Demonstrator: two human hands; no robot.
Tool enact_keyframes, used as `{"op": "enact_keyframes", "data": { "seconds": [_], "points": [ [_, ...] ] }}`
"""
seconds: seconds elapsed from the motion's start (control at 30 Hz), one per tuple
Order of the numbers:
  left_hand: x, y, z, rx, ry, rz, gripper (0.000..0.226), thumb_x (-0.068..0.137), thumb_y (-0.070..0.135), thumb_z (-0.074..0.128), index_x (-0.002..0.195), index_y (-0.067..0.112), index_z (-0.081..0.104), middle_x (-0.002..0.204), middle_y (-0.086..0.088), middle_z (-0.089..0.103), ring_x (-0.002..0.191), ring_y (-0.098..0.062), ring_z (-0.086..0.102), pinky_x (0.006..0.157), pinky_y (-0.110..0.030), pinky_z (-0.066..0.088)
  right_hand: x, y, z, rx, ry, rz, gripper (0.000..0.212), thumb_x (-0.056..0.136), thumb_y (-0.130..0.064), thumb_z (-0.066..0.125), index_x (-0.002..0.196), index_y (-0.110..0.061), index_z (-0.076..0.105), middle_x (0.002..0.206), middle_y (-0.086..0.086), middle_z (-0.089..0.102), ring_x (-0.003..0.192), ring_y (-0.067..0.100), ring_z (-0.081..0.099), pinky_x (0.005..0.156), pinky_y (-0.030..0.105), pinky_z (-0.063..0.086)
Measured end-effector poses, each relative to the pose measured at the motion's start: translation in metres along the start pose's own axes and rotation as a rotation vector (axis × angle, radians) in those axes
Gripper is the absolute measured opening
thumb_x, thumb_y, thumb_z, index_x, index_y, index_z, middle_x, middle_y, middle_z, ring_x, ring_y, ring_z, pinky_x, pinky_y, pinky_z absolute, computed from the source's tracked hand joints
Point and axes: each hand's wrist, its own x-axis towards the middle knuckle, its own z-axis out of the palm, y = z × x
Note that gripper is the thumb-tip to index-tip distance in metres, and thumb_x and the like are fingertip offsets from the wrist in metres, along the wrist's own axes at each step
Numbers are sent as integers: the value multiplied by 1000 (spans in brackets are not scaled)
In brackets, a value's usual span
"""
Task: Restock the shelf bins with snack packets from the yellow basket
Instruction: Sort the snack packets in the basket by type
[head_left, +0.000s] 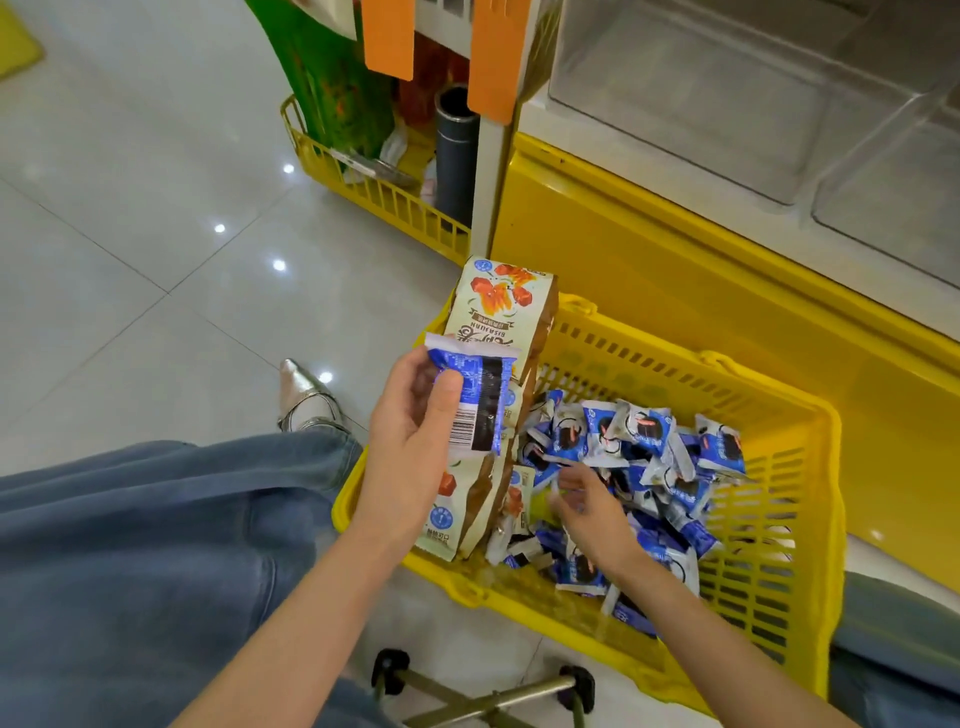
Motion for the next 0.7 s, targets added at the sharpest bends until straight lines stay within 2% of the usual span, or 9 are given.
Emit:
{"op": "enact_keyframes", "data": {
  "seconds": [0.1, 0.2, 0.27, 0.37, 0.47, 0.5, 0.53, 0.6, 0.7],
  "points": [
    [3, -1, 5, 14, -48, -27, 29, 77, 39, 54, 106, 32, 55, 103, 15, 68, 92, -6, 67, 64, -15, 52, 13, 6, 19, 81, -288, 142, 64, 88, -33, 63, 136, -9, 30, 135, 5, 44, 113, 18, 49, 88, 28, 42],
    [8, -3, 8, 41, -65, -48, 28, 75, 39, 56, 103, 32, 57, 99, 13, 70, 89, -7, 68, 62, -14, 52, 24, 8, 45, -32, -400, 146, 61, 87, -34, 63, 135, -9, 35, 133, 8, 51, 114, 21, 52, 91, 30, 44],
    [11, -4, 11, 48, -54, -58, 28, 75, 39, 55, 102, 31, 58, 97, 14, 70, 88, -7, 68, 63, -14, 52, 27, 11, 56, -187, -351, 94, 50, 90, -32, 59, 133, -11, 42, 129, 12, 56, 116, 26, 54, 90, 29, 42],
    [14, -7, 17, 53, -50, -60, 33, 74, 40, 56, 105, 28, 57, 98, 11, 70, 89, -6, 68, 64, -14, 51, 26, 16, 58, -108, -301, 95, 38, 91, -23, 58, 126, -9, 50, 122, 15, 60, 108, 27, 59, 88, 30, 48],
    [16, -9, 27, 30, -77, -81, 38, 75, 39, 56, 110, 24, 57, 102, 9, 69, 91, -7, 67, 66, -14, 52, 22, 22, 35, -23, -318, 46, 35, 92, -18, 57, 126, -10, 51, 105, 6, 63, 83, 16, 59, 66, 11, 48],
    [15, -11, 31, 21, -93, -82, 37, 76, 38, 56, 111, 25, 57, 103, 8, 69, 93, -7, 67, 68, -14, 52, 21, 26, 23, -9, -336, 19, 34, 93, -17, 56, 126, -12, 50, 98, 3, 61, 75, 15, 57, 63, 14, 49],
    [15, -12, 36, 13, -107, -77, 34, 77, 38, 56, 110, 27, 57, 103, 9, 69, 95, -7, 66, 70, -15, 52, 19, 30, 10, 21, -342, 3, 31, 93, -17, 55, 124, -15, 50, 96, 2, 60, 73, 18, 58, 67, 24, 52],
    [15, -15, 45, 9, -134, -73, 28, 79, 35, 56, 107, 30, 58, 103, 11, 69, 98, -7, 65, 75, -16, 51, 16, 38, -19, 97, -286, 0, 24, 94, -17, 53, 114, -29, 50, 102, 1, 58, 79, 24, 63, 74, 37, 54],
    [18, -26, 63, 20, -214, -129, 29, 83, 22, 65, 109, 31, 56, 103, 16, 67, 98, -2, 63, 79, -14, 49, 14, 53, -62, 47, -134, 4, 23, 95, -22, 52, 109, -38, 45, 99, -7, 53, 83, 27, 64, 67, 36, 53]
  ]
}}
